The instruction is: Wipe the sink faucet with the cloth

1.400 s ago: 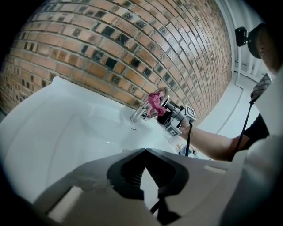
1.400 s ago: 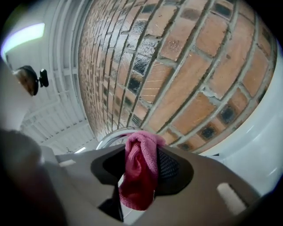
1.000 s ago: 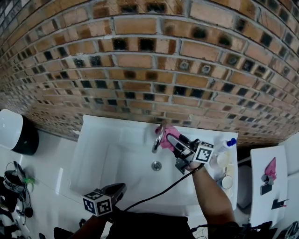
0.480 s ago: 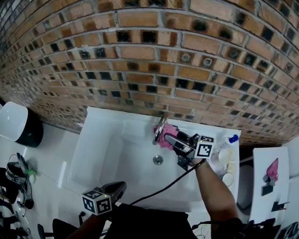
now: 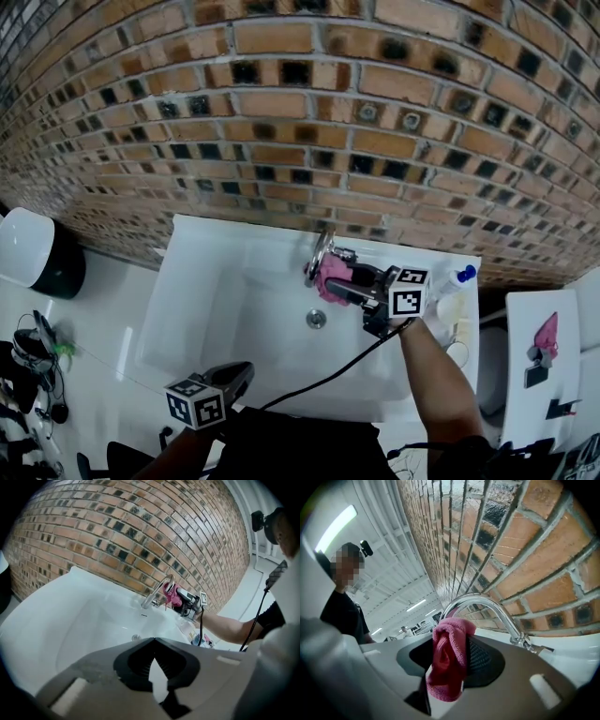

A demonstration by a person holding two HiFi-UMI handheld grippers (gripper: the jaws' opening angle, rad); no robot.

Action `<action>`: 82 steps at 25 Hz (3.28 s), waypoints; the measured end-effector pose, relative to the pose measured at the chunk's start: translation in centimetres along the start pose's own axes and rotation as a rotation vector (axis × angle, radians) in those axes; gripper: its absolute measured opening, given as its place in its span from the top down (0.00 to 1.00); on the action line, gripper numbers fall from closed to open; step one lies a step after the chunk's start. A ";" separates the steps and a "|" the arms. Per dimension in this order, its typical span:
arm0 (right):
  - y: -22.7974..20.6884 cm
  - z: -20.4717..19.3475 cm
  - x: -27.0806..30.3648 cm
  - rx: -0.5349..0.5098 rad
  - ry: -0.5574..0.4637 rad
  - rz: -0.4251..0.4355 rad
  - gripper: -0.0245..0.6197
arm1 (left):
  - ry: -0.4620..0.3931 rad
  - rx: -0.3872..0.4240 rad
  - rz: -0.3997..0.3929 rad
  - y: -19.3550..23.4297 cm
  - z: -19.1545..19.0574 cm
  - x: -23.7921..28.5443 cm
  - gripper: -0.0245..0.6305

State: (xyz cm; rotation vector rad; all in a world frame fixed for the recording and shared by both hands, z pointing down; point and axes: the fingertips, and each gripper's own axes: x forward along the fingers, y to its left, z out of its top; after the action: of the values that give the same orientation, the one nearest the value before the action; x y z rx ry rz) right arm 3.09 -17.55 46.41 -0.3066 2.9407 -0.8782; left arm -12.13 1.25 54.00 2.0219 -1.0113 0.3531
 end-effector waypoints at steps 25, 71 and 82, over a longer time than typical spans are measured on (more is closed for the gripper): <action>-6.9 7.3 -5.8 0.061 -0.135 -0.571 0.69 | 0.071 0.068 -0.094 0.7 4.1 4.9 0.95; -5.2 9.8 0.4 -0.233 0.259 -0.368 0.70 | 0.000 0.013 -0.158 0.6 5.4 5.1 0.95; -1.5 9.6 3.2 -0.504 0.473 -0.523 0.70 | -0.046 0.023 -0.210 2.1 4.3 1.5 0.95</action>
State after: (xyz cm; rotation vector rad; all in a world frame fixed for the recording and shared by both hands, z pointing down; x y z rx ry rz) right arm 1.30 -24.57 39.18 -1.0637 3.5660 -0.2170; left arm -13.27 -3.61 53.28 2.1423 -0.8152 0.2073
